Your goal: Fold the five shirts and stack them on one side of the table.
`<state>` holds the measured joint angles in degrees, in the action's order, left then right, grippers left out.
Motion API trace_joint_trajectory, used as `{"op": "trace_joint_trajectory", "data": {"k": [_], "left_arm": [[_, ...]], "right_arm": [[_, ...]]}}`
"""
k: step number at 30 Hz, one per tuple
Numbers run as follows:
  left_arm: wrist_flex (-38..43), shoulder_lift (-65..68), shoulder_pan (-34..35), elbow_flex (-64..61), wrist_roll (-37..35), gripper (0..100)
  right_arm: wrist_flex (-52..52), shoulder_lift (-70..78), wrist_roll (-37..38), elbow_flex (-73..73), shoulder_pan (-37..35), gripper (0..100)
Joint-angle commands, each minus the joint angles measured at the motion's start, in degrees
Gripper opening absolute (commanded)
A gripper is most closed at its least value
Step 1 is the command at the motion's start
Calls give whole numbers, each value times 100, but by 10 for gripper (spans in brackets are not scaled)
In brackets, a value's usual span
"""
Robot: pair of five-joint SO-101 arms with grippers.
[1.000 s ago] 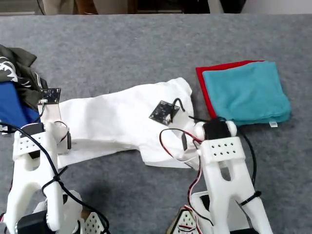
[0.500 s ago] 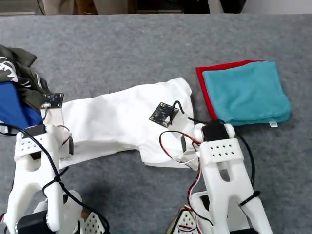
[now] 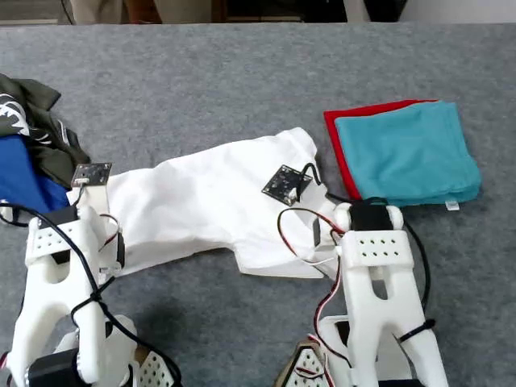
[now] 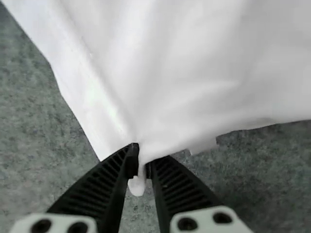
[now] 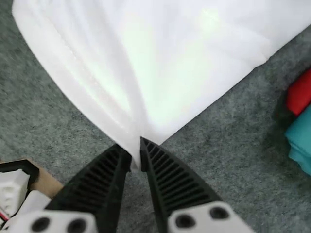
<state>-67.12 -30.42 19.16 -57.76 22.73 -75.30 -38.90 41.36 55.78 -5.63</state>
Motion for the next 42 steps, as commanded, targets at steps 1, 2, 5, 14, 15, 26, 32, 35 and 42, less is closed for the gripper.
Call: {"op": "trace_joint_trajectory", "data": {"k": [1,2,5,14,15,26,32,35,42], "left_arm": [[-141,-22,-202,246,26,20],[-123,-22,-220,229,26,20],[-97,-13,-193,246,18,21],[-369,-13,-176,352,-9,160],[-519,-13,-176,422,0,160],[-2866,-13,-176,2980,-9,157],[-1855,558,-185,3868,-721,36],[-1275,1578,-176,4149,-1354,24],[-1284,4462,-35,5996,-1811,19]], "right_arm": [[9,-119,70,-57,75,2],[9,-119,79,-75,75,2],[9,-119,79,-66,75,2],[-396,-136,70,-233,-4,129],[-492,-145,70,-312,-13,154],[-1477,-989,466,-1754,22,244],[-721,-585,35,-2782,-233,49],[-308,-127,-255,-3310,-523,26],[1231,2308,-325,-3996,-620,12]]}}
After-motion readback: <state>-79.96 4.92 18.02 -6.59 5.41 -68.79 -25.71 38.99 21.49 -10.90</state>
